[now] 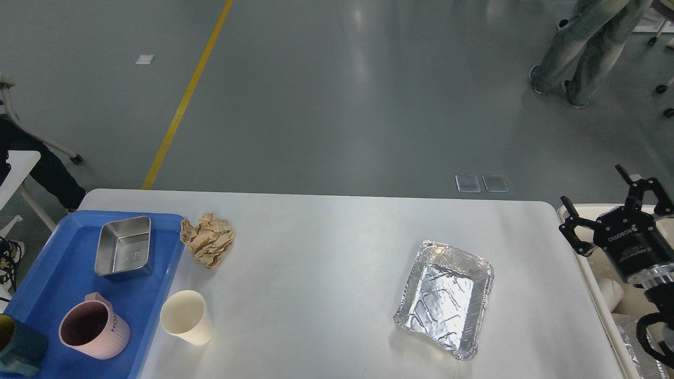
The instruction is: Tidy desktop
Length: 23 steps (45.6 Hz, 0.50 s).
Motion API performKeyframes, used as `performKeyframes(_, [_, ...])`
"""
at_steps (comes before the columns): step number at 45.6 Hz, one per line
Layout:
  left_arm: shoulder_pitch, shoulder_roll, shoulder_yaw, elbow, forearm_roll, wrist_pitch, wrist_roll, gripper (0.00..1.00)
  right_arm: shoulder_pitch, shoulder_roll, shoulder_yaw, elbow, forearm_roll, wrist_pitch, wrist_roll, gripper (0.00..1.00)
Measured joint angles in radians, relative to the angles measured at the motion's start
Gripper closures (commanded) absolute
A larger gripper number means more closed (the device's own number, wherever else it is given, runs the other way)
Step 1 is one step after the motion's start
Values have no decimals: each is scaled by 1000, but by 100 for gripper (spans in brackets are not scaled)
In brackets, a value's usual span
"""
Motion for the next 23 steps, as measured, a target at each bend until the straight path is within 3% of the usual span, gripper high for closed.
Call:
performKeyframes(9, [-26, -72, 16, 61, -305, 52, 0, 3, -3, -21, 3, 0, 0, -1, 0, 0])
performKeyframes(15, [-29, -103, 41, 70, -422, 24, 19, 3, -3, -32, 4, 9, 0, -3, 0, 0])
performKeyframes(17, [-29, -105, 51, 72, -451, -13, 44, 3, -3, -33, 4, 10, 0, -3, 0, 0])
performKeyframes(23, [-49, -108, 55, 106, -612, -99, 190, 3, -3, -35, 5, 12, 0, -4, 0, 0])
